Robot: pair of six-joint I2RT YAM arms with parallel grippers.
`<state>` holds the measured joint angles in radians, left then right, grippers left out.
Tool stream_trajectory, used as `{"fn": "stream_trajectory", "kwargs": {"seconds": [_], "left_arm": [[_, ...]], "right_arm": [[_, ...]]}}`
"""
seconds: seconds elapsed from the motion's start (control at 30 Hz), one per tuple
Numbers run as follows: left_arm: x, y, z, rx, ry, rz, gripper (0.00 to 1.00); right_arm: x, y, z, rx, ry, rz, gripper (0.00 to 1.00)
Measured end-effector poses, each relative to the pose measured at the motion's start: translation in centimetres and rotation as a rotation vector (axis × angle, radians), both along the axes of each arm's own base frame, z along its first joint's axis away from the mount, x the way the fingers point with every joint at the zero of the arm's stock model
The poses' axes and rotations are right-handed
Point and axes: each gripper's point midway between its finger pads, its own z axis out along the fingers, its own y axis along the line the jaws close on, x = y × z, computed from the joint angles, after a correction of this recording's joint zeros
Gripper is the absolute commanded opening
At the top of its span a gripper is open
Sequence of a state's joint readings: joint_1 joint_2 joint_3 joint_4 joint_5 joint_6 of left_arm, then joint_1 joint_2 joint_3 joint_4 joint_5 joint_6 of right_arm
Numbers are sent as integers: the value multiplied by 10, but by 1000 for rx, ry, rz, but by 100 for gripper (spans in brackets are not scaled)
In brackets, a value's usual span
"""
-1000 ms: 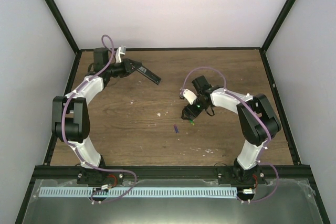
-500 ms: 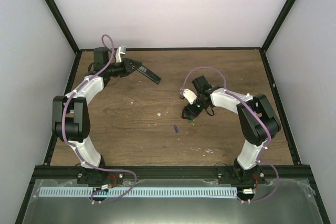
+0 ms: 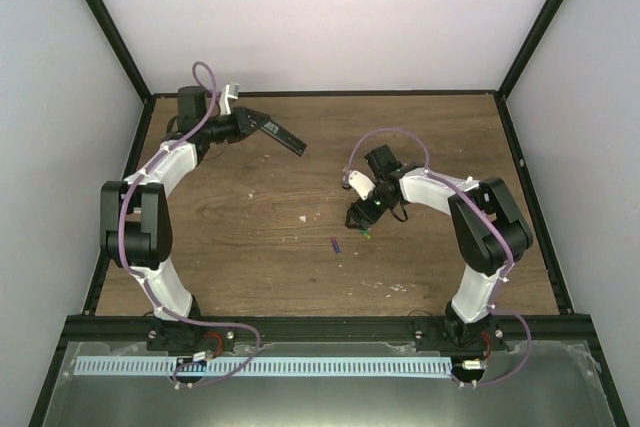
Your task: Load the batteries into the remote control
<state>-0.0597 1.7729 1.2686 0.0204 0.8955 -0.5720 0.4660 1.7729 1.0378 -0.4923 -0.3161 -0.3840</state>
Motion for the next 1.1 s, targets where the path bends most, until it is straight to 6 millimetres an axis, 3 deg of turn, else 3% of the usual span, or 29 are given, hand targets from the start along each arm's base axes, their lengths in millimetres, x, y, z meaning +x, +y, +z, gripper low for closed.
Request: {"fn": "stream_trajectory", "kwargs": {"seconds": [0.47,1.1], "left_arm": [[8,2,-1,-3,3,0,0],[11,3,-6,-2,14,3,0]], "right_arm": [[10,5,0,8,-8,3,77],[3,1,4,12,-33,21,77]]}}
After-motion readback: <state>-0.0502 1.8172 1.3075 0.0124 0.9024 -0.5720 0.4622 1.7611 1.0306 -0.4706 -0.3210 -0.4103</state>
